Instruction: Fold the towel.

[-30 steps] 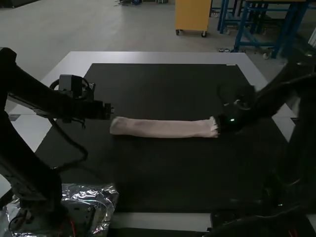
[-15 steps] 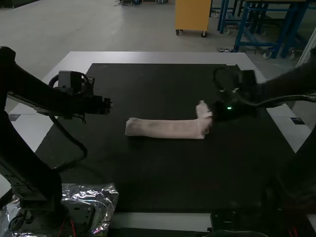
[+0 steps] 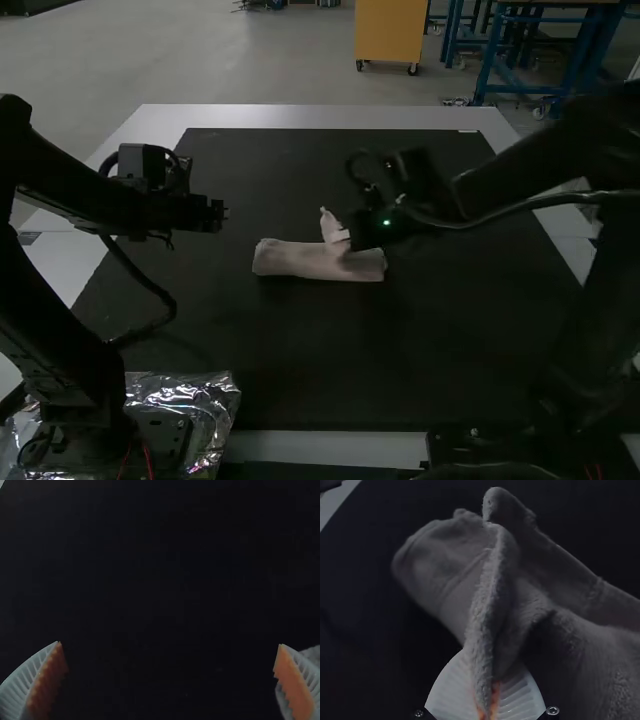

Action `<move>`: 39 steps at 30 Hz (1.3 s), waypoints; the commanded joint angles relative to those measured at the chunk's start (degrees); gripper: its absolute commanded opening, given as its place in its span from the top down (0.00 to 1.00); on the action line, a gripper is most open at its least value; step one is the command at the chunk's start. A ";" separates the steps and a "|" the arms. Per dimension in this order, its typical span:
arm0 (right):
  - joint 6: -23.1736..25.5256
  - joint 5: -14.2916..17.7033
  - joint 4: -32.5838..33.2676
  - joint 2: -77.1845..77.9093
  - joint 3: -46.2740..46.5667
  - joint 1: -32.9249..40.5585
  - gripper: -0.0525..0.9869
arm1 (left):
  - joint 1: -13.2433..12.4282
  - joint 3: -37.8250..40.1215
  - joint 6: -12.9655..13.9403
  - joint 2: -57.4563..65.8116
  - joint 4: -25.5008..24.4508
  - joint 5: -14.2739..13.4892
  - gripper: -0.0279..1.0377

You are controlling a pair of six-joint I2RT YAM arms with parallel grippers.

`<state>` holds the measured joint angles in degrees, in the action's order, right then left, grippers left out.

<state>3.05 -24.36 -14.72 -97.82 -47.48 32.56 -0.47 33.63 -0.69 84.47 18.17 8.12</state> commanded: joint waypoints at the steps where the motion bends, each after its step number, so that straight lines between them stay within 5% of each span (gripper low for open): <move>1: 1.52 0.80 -1.28 -2.55 -3.76 1.63 0.97 | -0.06 -0.40 0.78 -0.97 0.46 -0.30 0.07; 17: 2.49 0.28 -1.45 -14.68 -16.85 7.08 0.97 | -0.15 -2.07 0.95 -1.06 4.24 0.14 0.07; 18: 2.84 -0.07 -1.71 -14.77 -17.29 7.52 0.94 | -0.15 -2.07 0.95 -1.06 4.33 0.14 0.07; 22: 5.30 -3.06 -2.95 -14.42 -18.35 9.10 0.56 | -0.15 -2.16 0.95 -1.06 4.24 0.14 0.07; 26: 4.69 -1.57 -3.65 -10.81 -16.85 9.28 0.35 | -0.06 -2.60 0.95 -1.15 4.24 0.32 0.07; 28: 4.86 -0.95 -5.58 -9.14 -15.01 9.10 0.42 | -0.15 -2.78 0.95 -1.15 4.24 0.32 0.07; 31: 4.42 -1.13 -11.21 -7.65 -10.79 8.49 0.97 | -0.06 -3.13 0.95 -1.15 4.24 0.32 0.07; 39: 4.60 -1.13 -17.27 -10.99 -6.48 6.73 0.97 | -0.06 -3.13 0.86 -1.23 4.06 0.32 0.07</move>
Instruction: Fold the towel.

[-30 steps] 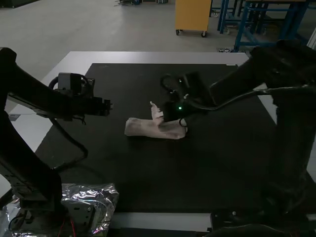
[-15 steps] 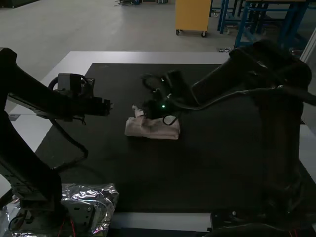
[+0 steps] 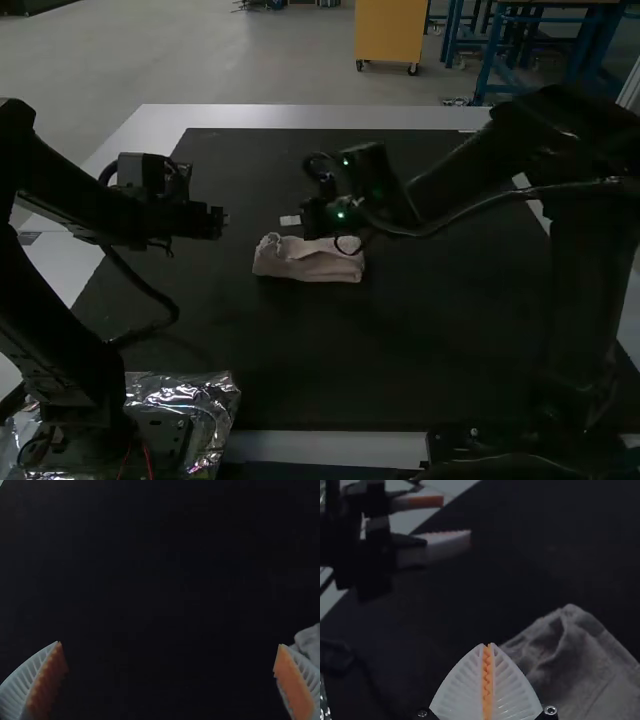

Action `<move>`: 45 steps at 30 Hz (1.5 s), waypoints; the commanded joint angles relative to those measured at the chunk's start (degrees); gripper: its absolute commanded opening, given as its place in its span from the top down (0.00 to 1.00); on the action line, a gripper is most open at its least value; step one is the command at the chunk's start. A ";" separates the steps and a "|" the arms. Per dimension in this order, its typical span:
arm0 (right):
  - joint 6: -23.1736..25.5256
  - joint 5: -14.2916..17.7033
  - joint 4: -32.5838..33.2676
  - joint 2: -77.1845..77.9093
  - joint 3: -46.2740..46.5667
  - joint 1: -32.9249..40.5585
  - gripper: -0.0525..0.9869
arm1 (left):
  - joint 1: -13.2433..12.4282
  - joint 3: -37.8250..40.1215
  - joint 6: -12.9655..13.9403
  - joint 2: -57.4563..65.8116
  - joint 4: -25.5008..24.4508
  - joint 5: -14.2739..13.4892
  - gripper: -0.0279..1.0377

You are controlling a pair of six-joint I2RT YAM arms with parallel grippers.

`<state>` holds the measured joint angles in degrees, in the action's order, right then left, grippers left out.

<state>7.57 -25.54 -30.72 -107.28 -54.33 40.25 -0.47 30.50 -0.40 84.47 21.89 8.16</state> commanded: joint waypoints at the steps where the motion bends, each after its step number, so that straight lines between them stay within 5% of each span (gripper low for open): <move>1: 0.07 -0.04 -2.33 -2.40 0.45 -1.14 0.97 | -0.15 0.08 0.49 -1.32 0.43 0.27 0.07; 16: 0.34 -1.18 -11.91 -18.14 -5.00 -1.49 0.97 | -0.15 0.35 0.40 -3.78 0.17 0.54 0.07; 28: 0.86 -0.74 -11.73 -23.58 -7.64 -0.79 0.97 | -0.15 2.98 0.23 -5.36 -1.06 0.80 0.07; 35: 2.36 -0.65 -5.84 -8.12 -7.81 -7.03 0.97 | 0.38 8.79 -0.04 -8.35 -5.54 0.71 0.07; 38: 3.06 -0.65 -0.92 1.38 -8.78 -11.16 0.75 | 0.38 12.13 -0.04 -10.29 -8.09 0.54 0.07; 43: 2.80 0.58 5.58 17.20 -8.96 -17.66 0.16 | 0.82 16.70 0.14 -14.42 -12.92 0.45 0.07; 45: 2.80 0.58 7.96 23.26 -8.60 -19.95 0.07 | 1.17 18.10 0.32 -16.88 -14.59 0.36 0.07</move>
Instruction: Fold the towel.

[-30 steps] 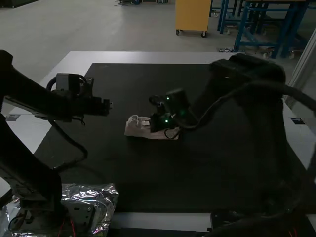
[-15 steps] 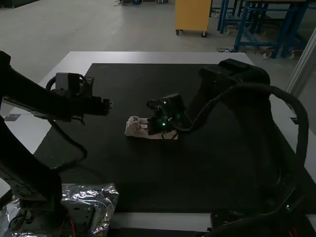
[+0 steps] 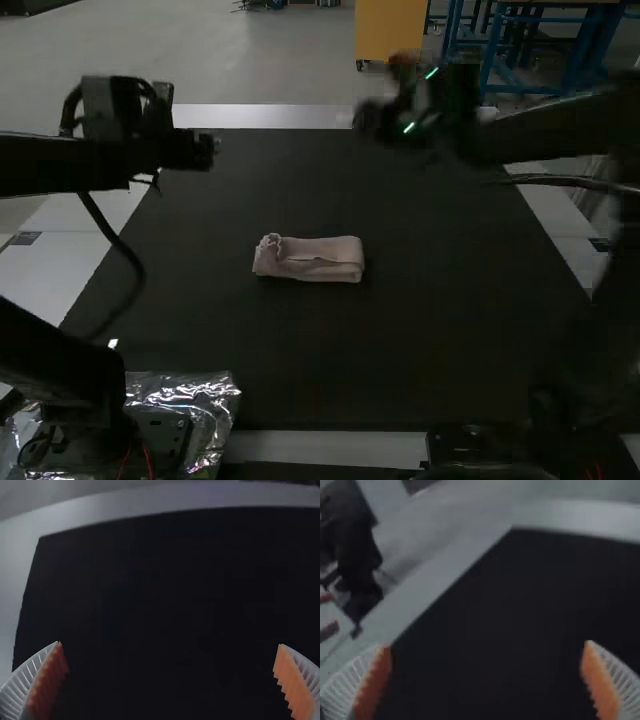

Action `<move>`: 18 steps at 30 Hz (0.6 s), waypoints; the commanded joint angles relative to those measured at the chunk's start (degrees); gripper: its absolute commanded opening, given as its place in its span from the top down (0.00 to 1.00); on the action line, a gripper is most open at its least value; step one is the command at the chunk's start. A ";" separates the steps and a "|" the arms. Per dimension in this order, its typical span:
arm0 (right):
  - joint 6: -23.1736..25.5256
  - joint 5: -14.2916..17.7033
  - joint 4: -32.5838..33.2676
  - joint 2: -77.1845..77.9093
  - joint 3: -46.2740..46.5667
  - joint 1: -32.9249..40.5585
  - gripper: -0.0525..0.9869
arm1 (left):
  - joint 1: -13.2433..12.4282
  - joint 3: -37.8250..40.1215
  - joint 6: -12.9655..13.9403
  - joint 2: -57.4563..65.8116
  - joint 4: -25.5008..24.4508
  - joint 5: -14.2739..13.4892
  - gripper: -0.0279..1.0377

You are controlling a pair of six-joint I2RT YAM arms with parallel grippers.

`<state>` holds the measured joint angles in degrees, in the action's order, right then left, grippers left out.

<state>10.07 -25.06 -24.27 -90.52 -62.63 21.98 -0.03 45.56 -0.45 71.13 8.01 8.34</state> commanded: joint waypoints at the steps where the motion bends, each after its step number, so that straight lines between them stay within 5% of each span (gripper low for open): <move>1: 0.31 0.10 2.83 9.31 0.05 -2.82 0.07 | 0.91 3.39 0.36 -4.86 -1.24 0.10 0.07; 11: 0.57 1.86 11.09 38.67 9.81 -10.90 0.07 | 3.28 2.78 0.45 -20.51 -4.76 -0.25 0.07; 18: 3.82 1.50 15.83 60.55 18.51 -19.78 0.07 | 1.61 -1.26 -0.26 -33.25 -5.81 -1.04 0.07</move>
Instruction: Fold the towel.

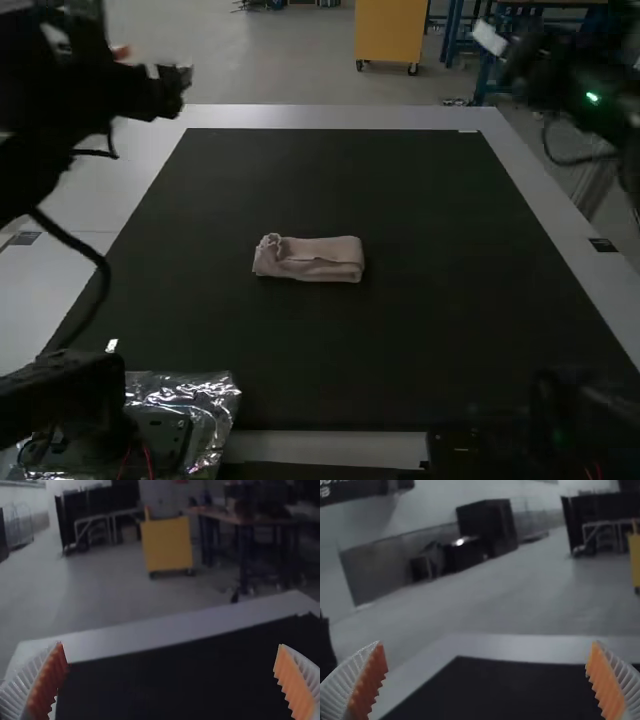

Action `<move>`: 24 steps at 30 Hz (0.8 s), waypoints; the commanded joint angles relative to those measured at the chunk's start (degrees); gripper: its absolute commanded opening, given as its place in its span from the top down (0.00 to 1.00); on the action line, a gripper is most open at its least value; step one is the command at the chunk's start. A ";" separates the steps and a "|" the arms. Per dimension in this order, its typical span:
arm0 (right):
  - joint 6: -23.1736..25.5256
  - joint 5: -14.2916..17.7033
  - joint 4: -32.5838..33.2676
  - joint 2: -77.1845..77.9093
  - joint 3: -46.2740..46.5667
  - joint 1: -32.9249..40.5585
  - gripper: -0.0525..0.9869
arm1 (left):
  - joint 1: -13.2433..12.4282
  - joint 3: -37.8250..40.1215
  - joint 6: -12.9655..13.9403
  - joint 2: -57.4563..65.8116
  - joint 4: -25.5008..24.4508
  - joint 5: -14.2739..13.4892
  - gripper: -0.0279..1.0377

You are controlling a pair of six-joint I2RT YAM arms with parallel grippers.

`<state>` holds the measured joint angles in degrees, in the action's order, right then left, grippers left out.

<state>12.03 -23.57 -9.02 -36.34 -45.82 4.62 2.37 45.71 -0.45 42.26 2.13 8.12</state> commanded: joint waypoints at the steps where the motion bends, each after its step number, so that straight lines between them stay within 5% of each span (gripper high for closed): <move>1: 1.94 -0.60 1.55 9.44 2.67 -3.48 0.07 | -0.97 -2.38 -0.34 -6.75 0.42 -1.00 0.07; 10: 3.52 -0.07 12.53 33.00 5.92 -6.82 0.07 | -1.49 -11.96 -1.49 -31.54 0.51 -4.34 0.07; 15: 1.33 4.76 19.12 36.07 6.18 -6.82 0.07 | -1.32 -16.09 -1.22 -42.35 -4.06 -5.04 0.07; 19: -6.58 9.69 14.20 36.16 11.81 -6.47 0.07 | -1.23 -18.47 0.36 -42.26 -6.35 -5.48 0.07; 22: -13.79 9.86 6.73 36.25 19.98 -6.56 0.07 | -1.14 -23.65 2.03 -42.26 -0.20 -5.13 0.07; 24: -13.26 13.82 -1.71 36.25 25.61 -6.56 0.07 | -1.14 -28.49 3.17 -42.26 7.19 -3.99 0.07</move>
<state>3.81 -15.16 -6.17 -0.58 -25.39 -1.52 1.34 21.19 0.45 0.16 5.08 3.92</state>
